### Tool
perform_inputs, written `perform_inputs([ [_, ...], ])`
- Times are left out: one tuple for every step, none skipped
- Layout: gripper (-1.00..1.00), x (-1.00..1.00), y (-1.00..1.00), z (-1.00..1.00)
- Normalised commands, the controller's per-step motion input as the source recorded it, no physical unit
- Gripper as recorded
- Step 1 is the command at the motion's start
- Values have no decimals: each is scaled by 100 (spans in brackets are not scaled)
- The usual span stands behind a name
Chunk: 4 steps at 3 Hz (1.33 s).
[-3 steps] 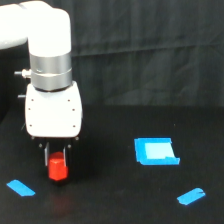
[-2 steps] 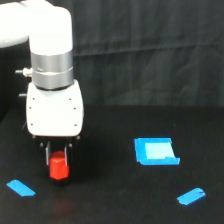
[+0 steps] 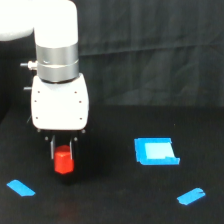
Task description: Pick up the red object from the table
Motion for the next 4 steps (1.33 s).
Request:
perform_inputs([
  [-100, 41, 27, 94],
  [-100, 52, 31, 99],
  [-100, 37, 10, 99],
  [-100, 14, 4, 98],
])
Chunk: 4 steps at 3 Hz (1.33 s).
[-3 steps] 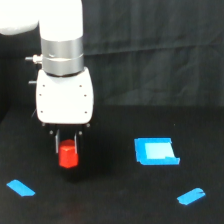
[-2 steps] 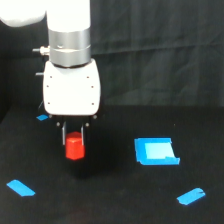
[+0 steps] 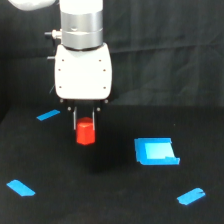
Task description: Pick up the red object from the table
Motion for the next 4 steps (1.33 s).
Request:
perform_inputs([
  [-100, 10, 17, 90],
  [-100, 6, 20, 78],
  [-100, 1, 17, 46],
  [-100, 6, 15, 13],
])
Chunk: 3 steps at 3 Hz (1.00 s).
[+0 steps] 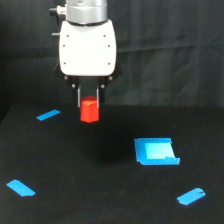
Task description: Pick up the red object from the table
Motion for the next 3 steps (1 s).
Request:
perform_inputs([
  [-99, 4, 10, -2],
  [-98, 2, 4, -5],
  [-98, 3, 5, -4],
])
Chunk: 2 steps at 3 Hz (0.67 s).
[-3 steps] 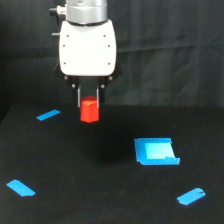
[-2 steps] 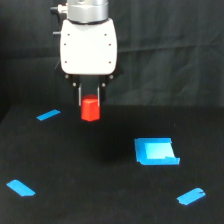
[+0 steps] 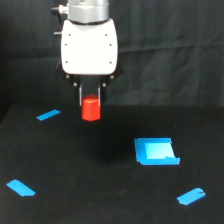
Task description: Pick up the red object from the table
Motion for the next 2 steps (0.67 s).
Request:
perform_inputs([
  [-98, 3, 4, -4],
  [-98, 3, 5, -4],
])
